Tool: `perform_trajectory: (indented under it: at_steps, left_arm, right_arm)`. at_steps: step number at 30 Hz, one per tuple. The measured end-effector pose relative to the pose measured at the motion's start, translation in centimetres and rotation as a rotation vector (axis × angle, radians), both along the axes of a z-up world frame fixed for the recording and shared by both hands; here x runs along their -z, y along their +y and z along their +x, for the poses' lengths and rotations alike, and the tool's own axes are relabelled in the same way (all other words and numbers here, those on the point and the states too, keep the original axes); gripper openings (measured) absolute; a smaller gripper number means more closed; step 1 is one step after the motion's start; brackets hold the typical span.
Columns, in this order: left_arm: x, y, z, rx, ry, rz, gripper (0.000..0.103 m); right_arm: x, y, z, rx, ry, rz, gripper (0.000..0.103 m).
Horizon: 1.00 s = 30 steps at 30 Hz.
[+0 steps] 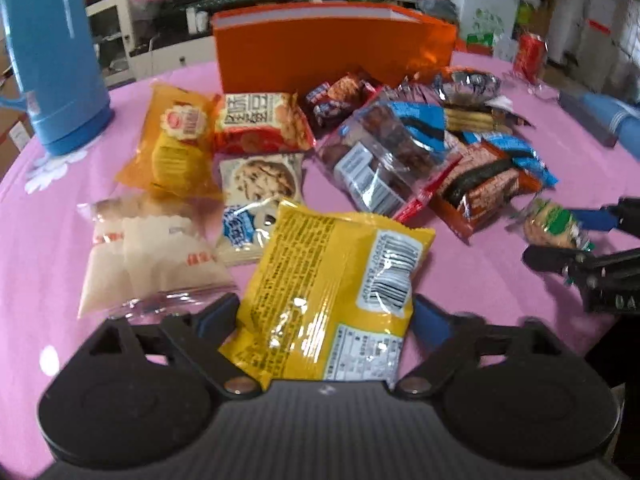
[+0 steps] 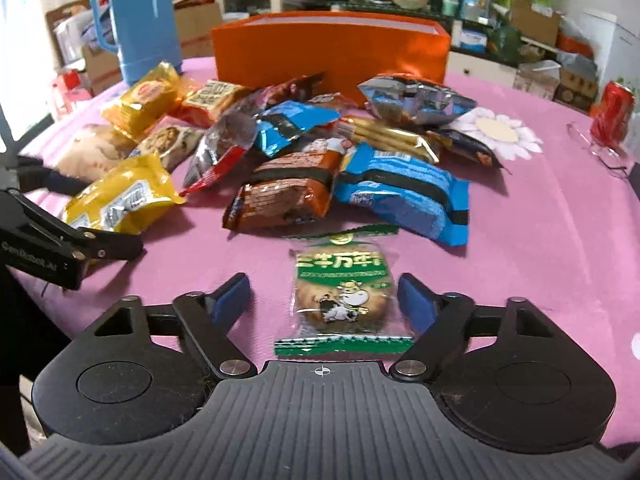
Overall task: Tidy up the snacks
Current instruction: 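Grasp the green cow-print cookie packet with the right tool while the left tool grasps the yellow chip bag, then carry both packets over the orange box and open both tools to drop them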
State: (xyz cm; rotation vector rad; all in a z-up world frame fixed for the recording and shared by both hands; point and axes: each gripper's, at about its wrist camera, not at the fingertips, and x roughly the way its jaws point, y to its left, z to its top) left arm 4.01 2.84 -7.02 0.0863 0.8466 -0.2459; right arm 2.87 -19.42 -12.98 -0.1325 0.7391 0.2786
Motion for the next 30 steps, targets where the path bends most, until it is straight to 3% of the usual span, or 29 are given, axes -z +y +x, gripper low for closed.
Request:
perform_trajectory:
  at_steps: [1, 2, 4, 9, 14, 18, 22, 28, 30]
  left_arm:
    - [-0.2, 0.0, -0.2, -0.009, -0.005, 0.0, 0.071]
    - [-0.4, 0.1, -0.4, -0.025, -0.004, -0.007, 0.059]
    - [-1.0, 0.4, -0.9, -0.044, 0.008, -0.055, 0.049]
    - [-3.3, 0.7, -2.0, -0.065, -0.036, -0.122, 0.047]
    - [-7.6, 0.7, 1.0, -0.082, -0.119, -0.195, 0.047]
    - [-10.9, -0.1, 7.5, -0.115, -0.202, -0.192, 0.047]
    - [-12.5, -1.4, 15.8, -0.133, -0.218, -0.199, 0.047]
    - [-10.9, -3.8, 25.9, -0.13, -0.189, -0.151, 0.049]
    - [-9.8, -3.9, 27.9, -0.134, -0.173, -0.136, 0.064]
  right_arm:
    - [-0.1, -0.2, 0.0, 0.005, -0.006, 0.006, 0.042]
    - [-0.3, -0.5, 0.0, 0.016, -0.011, 0.008, 0.029]
    - [-0.6, -1.2, -0.1, 0.021, 0.008, 0.046, 0.029]
    - [-2.2, -2.4, -1.0, 0.017, 0.013, 0.17, 0.029]
    - [-7.0, -3.5, -0.2, -0.001, -0.088, 0.286, 0.029]
    - [-10.8, -3.6, 5.3, -0.004, -0.204, 0.255, 0.029]
    - [-13.1, -3.4, 13.8, 0.008, -0.259, 0.23, 0.029]
    - [-12.0, -1.2, 26.4, -0.003, -0.195, 0.156, 0.029]
    - [-10.7, -0.5, 29.2, -0.015, -0.165, 0.125, 0.029]
